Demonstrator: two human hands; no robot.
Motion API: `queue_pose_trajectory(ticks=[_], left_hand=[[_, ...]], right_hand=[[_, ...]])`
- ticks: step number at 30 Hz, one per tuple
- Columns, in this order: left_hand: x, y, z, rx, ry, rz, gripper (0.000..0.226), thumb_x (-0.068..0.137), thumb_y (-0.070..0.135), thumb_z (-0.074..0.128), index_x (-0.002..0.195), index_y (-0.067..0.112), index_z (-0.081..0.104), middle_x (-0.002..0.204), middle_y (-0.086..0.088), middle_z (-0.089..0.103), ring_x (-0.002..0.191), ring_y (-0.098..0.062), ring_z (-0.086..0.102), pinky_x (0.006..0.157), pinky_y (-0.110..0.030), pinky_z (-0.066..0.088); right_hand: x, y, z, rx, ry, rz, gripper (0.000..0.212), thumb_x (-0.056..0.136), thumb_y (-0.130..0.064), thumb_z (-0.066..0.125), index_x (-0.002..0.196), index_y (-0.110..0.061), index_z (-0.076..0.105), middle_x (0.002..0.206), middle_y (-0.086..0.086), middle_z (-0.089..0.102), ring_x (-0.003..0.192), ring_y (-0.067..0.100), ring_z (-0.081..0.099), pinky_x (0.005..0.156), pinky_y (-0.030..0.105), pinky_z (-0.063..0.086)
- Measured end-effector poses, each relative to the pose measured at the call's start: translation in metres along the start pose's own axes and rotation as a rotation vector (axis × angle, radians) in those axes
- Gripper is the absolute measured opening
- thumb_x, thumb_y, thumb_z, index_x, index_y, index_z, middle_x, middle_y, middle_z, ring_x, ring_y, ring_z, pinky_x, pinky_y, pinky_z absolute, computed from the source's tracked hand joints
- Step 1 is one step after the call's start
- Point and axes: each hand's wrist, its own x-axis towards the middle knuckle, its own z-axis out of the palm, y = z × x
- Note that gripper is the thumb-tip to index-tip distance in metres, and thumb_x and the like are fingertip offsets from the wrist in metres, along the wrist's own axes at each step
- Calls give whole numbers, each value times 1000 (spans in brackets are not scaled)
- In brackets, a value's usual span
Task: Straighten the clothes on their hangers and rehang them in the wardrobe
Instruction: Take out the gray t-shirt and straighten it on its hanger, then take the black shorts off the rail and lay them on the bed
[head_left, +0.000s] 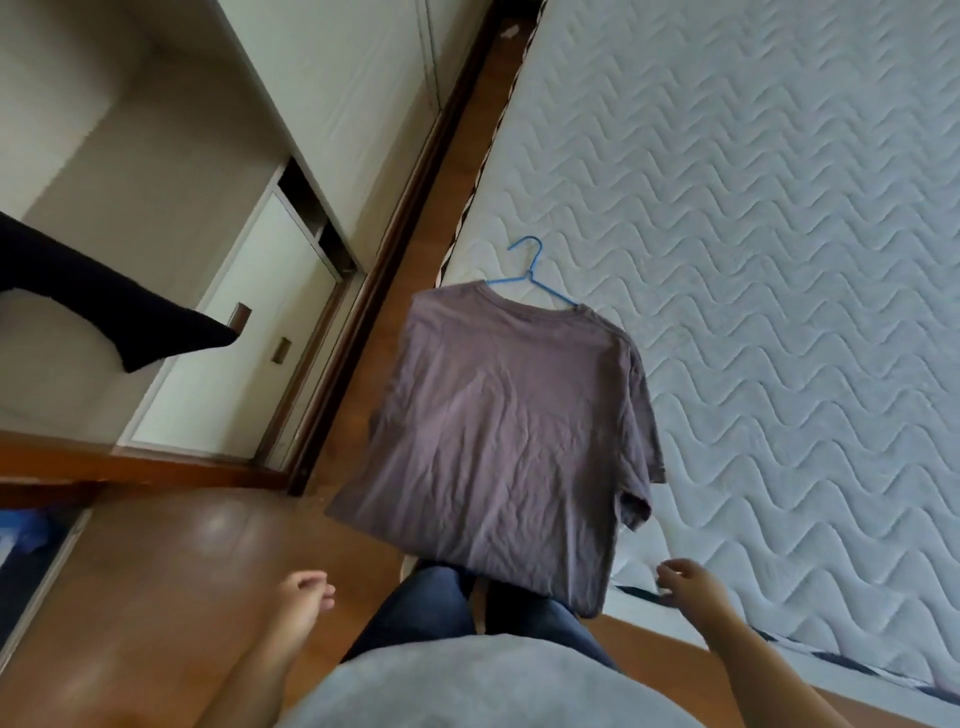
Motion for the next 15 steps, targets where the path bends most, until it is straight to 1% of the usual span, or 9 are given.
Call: queue_pose_trajectory(ticks=[2, 3, 6, 9, 10, 12, 13, 14, 15], left_hand=[[3, -7, -5, -35, -5, -9, 23, 93, 5, 43, 110, -5, 54, 93, -16, 60, 80, -27, 57, 79, -42, 45], [5, -10, -7, -57, -10, -7, 22, 93, 5, 43, 110, -4, 55, 93, -16, 60, 81, -27, 56, 79, -42, 44], [12, -19, -20, -124, -55, 0, 22, 94, 5, 42, 109, -3, 55, 88, -13, 60, 80, -26, 55, 59, -28, 38], [25, -37, -48, -163, -90, -6, 20, 94, 7, 43, 106, -1, 56, 83, -10, 60, 76, -23, 55, 55, -27, 36], [31, -46, -62, -158, -112, -14, 20, 94, 7, 43, 106, -2, 56, 81, -10, 59, 75, -23, 55, 56, -28, 39], [41, -66, -97, -175, -127, -34, 22, 94, 7, 43, 106, -5, 56, 75, -10, 58, 74, -26, 55, 70, -35, 46], [46, -77, -117, -208, -137, -54, 20, 94, 7, 43, 105, -5, 55, 73, -10, 57, 72, -26, 54, 75, -38, 47], [50, -86, -139, -257, -144, -91, 18, 95, 7, 42, 103, -3, 54, 72, -10, 55, 70, -25, 53, 73, -37, 47], [56, -95, -161, -304, -138, -121, 14, 95, 8, 42, 100, 1, 53, 72, -10, 53, 67, -23, 51, 68, -34, 46]], right_hand=[[-7, -10, -2, 46, -7, 1, 19, 91, -12, 49, 102, 0, 57, 85, 16, 61, 71, 28, 57, 56, 27, 39], [-14, -19, -1, 62, -7, -2, 16, 92, -11, 48, 100, -2, 56, 86, 17, 60, 69, 27, 55, 53, 25, 34], [-27, -44, 16, 55, -18, -73, 12, 93, -8, 44, 90, -4, 55, 86, 16, 57, 68, 25, 51, 52, 23, 31], [-42, -69, 51, 15, -31, -126, 15, 88, -7, 47, 73, -5, 51, 73, 14, 51, 59, 21, 44, 40, 18, 34], [-48, -78, 67, -1, -21, -137, 14, 86, -8, 47, 73, -4, 51, 71, 14, 50, 58, 21, 44, 36, 16, 33], [-65, -92, 104, -67, -7, -131, 18, 89, -2, 45, 72, -2, 51, 66, 13, 49, 55, 23, 45, 30, 12, 32], [-78, -100, 126, -112, -7, -139, 21, 89, 0, 44, 70, -2, 51, 66, 13, 50, 57, 25, 48, 31, 12, 34], [-85, -106, 152, -125, -6, -167, 23, 90, 0, 44, 69, -3, 52, 68, 15, 53, 61, 27, 53, 35, 14, 39], [-98, -112, 183, -198, -21, -183, 21, 90, -3, 44, 72, -4, 54, 75, 15, 58, 71, 28, 59, 44, 18, 46]])
